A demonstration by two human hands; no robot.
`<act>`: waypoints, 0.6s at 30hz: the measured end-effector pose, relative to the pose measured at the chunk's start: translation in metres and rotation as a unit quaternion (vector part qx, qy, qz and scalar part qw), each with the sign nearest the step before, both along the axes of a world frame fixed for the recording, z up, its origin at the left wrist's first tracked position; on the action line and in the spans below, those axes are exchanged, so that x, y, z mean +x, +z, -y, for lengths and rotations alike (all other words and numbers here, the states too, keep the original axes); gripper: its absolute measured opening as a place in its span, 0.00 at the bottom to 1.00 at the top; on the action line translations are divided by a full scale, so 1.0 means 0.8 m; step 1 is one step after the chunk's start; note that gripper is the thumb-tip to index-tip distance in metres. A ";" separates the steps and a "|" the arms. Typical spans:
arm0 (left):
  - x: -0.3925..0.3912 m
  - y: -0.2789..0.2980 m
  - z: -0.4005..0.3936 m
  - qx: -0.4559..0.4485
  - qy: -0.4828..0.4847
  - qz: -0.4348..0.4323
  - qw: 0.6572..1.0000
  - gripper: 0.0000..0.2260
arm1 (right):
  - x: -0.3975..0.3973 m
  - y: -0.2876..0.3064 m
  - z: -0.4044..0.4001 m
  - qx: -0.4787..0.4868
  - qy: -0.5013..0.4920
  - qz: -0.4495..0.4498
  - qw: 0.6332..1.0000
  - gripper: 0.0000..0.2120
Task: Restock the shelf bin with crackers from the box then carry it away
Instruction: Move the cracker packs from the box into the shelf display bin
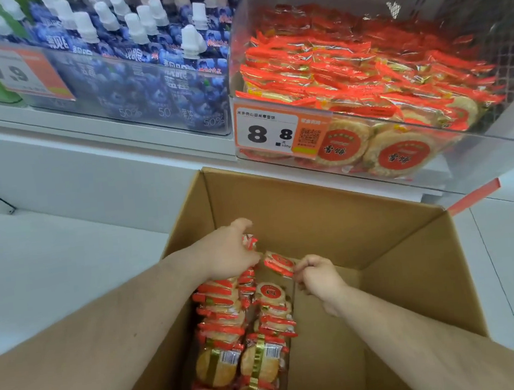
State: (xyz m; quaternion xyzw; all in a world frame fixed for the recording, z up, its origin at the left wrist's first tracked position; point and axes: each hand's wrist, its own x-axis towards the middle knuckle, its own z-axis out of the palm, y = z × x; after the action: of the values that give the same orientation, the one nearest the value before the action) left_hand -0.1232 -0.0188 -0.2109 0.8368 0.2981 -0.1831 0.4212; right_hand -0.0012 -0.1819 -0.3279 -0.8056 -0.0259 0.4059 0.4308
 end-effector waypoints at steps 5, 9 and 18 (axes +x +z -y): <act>-0.005 0.013 0.010 -0.243 0.234 0.025 0.941 0.32 | -0.009 0.091 -0.003 0.207 0.055 -0.071 0.974 0.17; -0.009 0.026 0.006 -0.294 0.300 0.085 0.903 0.22 | -0.017 0.109 -0.005 0.244 0.084 -0.103 0.961 0.18; -0.028 0.020 0.018 -0.245 0.299 0.143 0.911 0.22 | -0.028 0.111 0.005 0.230 0.081 -0.097 0.965 0.14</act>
State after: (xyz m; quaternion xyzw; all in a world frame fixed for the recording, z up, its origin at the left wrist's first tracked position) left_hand -0.1454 -0.0333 -0.1948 0.5960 0.4167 0.0055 0.6863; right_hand -0.0239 -0.1856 -0.2393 -0.6369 -0.1416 0.4986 0.5707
